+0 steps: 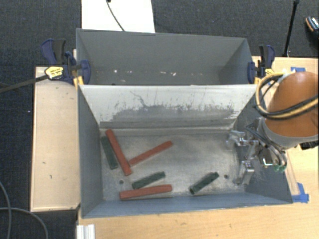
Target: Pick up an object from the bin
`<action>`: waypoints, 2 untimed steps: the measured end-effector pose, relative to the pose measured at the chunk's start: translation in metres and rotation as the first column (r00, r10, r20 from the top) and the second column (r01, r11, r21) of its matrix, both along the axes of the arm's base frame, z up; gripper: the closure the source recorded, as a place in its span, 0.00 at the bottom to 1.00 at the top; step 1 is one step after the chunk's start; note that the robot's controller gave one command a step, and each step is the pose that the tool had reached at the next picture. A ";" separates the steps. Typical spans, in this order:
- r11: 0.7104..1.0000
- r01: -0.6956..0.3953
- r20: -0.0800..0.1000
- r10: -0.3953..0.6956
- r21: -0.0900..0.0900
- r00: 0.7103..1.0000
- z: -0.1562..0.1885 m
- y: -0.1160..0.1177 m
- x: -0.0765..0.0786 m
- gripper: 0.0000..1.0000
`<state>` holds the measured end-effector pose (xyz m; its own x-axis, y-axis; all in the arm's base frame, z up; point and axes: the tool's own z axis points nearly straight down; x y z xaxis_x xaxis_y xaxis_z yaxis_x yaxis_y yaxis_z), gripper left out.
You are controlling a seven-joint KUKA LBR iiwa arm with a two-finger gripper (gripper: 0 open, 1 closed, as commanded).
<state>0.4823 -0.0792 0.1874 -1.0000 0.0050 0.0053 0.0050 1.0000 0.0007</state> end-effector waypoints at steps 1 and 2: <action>0.962 -0.273 0.017 0.273 -0.004 0.962 -0.116 0.082 -0.003 0.00; 0.980 -0.201 0.011 0.201 -0.001 0.980 -0.086 0.074 0.008 0.00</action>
Offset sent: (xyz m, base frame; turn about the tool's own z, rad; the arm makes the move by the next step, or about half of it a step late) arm -0.0066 0.0808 -0.1174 -0.2790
